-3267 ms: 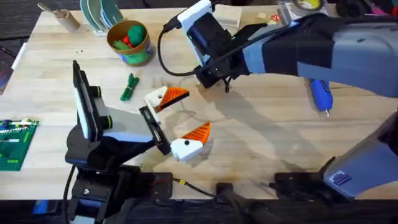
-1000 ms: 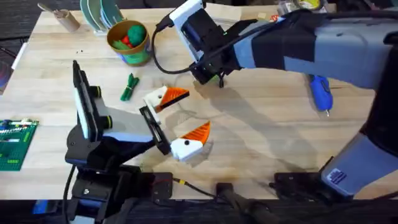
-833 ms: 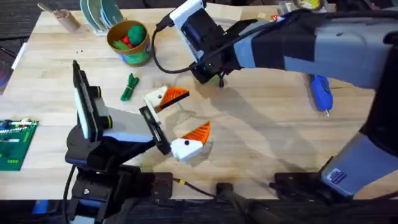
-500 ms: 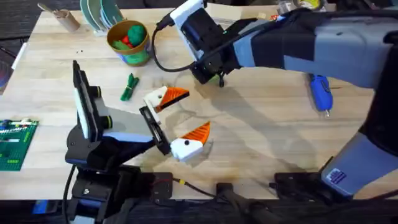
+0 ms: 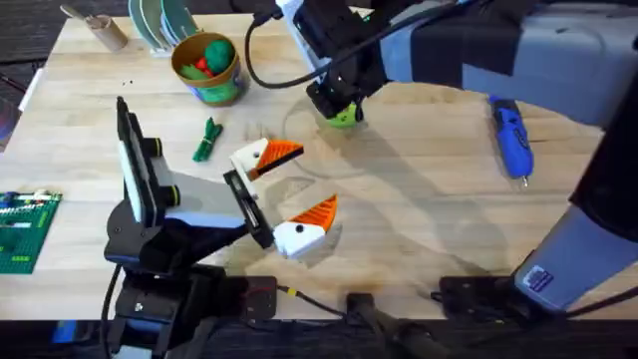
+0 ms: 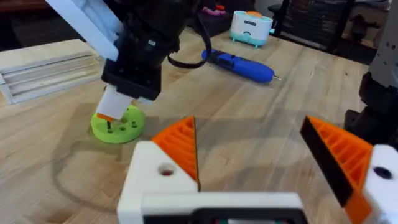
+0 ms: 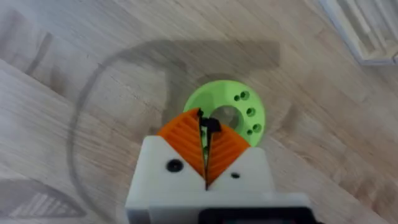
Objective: Pick up the gripper from the table and insert it into the empty holder that is missing its gripper. Then pick up a screw, insert it into the mounting hole, and use the screwdriver to tighten it. Finally, clean up the table by picking up the vegetable and placing it into the bucket.
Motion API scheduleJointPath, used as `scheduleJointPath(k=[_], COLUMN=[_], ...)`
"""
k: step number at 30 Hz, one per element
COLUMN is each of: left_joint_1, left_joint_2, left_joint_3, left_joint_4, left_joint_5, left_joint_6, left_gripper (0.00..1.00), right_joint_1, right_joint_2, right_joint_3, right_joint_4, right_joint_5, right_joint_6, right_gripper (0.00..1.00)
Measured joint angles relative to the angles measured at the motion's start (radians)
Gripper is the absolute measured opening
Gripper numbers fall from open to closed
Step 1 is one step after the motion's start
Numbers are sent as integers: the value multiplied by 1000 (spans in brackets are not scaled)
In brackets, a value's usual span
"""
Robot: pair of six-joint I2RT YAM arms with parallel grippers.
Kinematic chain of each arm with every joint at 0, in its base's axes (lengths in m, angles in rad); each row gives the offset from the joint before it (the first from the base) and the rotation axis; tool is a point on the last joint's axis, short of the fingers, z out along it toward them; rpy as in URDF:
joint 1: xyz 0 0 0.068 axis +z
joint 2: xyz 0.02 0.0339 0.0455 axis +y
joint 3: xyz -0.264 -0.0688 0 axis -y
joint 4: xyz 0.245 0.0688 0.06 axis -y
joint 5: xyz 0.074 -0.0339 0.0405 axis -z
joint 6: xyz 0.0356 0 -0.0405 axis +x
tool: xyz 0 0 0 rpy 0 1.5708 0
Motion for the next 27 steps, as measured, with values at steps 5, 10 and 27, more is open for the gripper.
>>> scheduleJointPath(k=[5,10,27], left_joint_1=[0,0,0], left_joint_2=[0,0,0], left_joint_3=[0,0,0], left_joint_4=[0,0,0], left_joint_5=[0,0,0], left_joint_6=[0,0,0], left_gripper=[993,993,993], right_joint_1=[-1,7,207], right_joint_2=[-9,-56,-292], right_joint_3=[27,90,147], right_joint_4=[-60,-121,-207], right_joint_5=[0,14,42], right_joint_6=[-28,-90,-223], right_gripper=[8,8,8])
